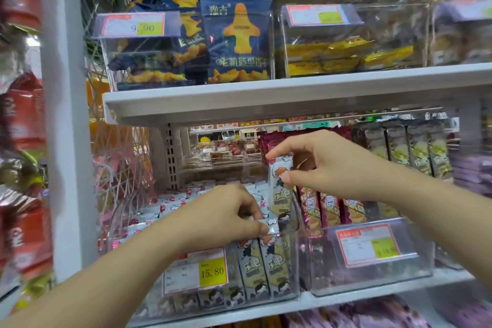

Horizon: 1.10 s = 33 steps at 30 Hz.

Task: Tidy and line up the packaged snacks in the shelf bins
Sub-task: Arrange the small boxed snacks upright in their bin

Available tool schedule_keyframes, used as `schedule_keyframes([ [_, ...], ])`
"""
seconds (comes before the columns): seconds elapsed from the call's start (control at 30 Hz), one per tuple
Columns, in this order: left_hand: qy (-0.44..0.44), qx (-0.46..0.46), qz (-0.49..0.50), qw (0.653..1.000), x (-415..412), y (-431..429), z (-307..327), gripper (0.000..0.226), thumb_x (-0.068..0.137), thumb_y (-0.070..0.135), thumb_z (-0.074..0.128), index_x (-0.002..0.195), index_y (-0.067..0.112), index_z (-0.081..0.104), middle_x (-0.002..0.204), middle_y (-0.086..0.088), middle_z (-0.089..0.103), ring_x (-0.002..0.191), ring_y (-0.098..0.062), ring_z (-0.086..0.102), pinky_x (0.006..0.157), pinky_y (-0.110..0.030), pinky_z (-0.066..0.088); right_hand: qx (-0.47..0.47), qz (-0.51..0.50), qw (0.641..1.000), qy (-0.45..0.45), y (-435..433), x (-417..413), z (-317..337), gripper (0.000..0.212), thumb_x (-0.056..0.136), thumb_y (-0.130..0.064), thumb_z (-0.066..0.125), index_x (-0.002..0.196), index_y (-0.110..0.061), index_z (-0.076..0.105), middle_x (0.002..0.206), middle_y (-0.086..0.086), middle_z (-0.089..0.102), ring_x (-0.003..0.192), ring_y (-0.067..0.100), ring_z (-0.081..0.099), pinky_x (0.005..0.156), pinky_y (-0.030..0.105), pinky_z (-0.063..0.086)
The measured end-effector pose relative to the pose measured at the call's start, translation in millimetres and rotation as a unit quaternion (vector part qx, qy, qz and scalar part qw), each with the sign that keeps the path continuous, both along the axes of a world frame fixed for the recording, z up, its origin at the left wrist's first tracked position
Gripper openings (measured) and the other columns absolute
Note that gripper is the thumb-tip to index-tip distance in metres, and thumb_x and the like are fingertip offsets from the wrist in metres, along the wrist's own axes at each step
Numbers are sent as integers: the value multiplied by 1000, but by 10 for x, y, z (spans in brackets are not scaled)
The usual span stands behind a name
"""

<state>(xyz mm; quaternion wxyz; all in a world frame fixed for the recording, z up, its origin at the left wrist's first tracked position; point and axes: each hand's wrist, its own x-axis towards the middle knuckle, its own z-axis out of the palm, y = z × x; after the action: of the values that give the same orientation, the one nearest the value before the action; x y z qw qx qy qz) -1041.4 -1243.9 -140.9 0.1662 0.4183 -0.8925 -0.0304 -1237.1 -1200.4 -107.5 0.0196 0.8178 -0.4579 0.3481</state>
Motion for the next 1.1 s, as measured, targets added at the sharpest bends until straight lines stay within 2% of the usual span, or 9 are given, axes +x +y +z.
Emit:
schedule_keyframes([
  [0.1,22,9,3,1000,33,16,-3,18,83,42,68,75,29,57,84,12,55,69,-5,51,66,-27,41,24,-10,999,25,-18,-20,41,26,87,-25,66,109,-38,62,59,-29,55,50,0,51,56,15,41],
  [0.17,24,-1,5,1000,47,18,-13,18,84,40,67,75,29,55,80,18,51,67,0,47,60,-21,36,41,-10,998,38,-28,-27,80,26,87,-26,66,109,-39,62,71,-25,56,54,-4,54,60,15,43],
  [0.3,29,-16,11,999,77,25,-31,15,87,39,64,79,29,55,77,21,50,63,8,47,56,-16,31,70,-13,994,82,-60,-1,106,30,87,-27,67,115,-36,63,100,-28,57,91,-10,56,90,21,44],
  [0.53,78,-16,0,997,99,61,-96,18,92,38,56,78,27,53,59,12,59,51,1,49,56,-24,37,104,-5,990,89,-55,20,178,30,85,-25,68,113,-36,64,102,-15,69,91,7,66,88,33,52],
  [0.6,85,-28,0,996,96,65,-121,18,93,38,54,78,28,51,58,13,58,52,1,49,57,-26,40,120,1,989,82,-83,13,161,29,85,-24,69,113,-34,65,96,-20,69,88,-1,64,85,24,50],
  [0.7,72,-80,1,994,95,61,-171,19,92,40,52,76,32,46,80,14,53,72,-3,52,75,-36,48,120,6,987,109,-95,81,73,26,84,-20,70,109,-27,66,72,-29,63,71,-13,58,67,5,40],
  [0.87,61,-139,-16,988,60,105,-216,19,92,38,53,77,36,43,86,16,48,86,-8,49,80,-36,46,65,-18,983,169,-4,65,-83,23,81,-29,72,99,-37,60,108,-21,58,101,-3,54,83,2,38],
  [0.97,58,-148,-10,987,12,118,-220,17,93,37,53,78,33,46,84,16,54,86,-8,51,76,-33,46,70,-43,981,174,37,50,-126,24,81,-32,72,95,-45,57,109,-13,66,100,14,63,90,29,47],
  [1.1,72,-140,6,988,-8,96,-264,14,93,35,54,80,31,51,78,12,60,80,-8,53,71,-34,46,24,-66,966,247,-16,135,-220,28,82,-34,70,109,-35,64,90,-27,52,94,-2,41,76,18,30],
])
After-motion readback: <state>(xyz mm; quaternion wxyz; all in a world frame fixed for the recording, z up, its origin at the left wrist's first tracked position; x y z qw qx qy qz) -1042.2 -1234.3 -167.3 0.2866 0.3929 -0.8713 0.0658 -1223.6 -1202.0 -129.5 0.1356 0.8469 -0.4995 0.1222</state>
